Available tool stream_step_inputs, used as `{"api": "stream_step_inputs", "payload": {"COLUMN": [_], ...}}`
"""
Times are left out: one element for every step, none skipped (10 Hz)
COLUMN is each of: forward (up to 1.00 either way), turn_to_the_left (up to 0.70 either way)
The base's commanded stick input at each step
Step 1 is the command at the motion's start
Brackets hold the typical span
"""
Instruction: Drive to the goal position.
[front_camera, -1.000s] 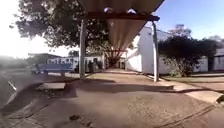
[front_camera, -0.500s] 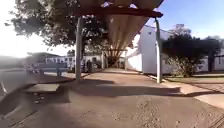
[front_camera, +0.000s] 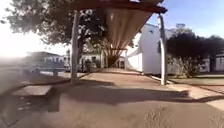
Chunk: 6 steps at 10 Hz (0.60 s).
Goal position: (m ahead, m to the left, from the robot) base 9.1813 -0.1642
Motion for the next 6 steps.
{"api": "stream_step_inputs", "payload": {"forward": [0.70,0.70,0.70,0.70,0.70,0.70], "turn_to_the_left": [0.00,0.00,0.00,0.00,0.00,0.00]}}
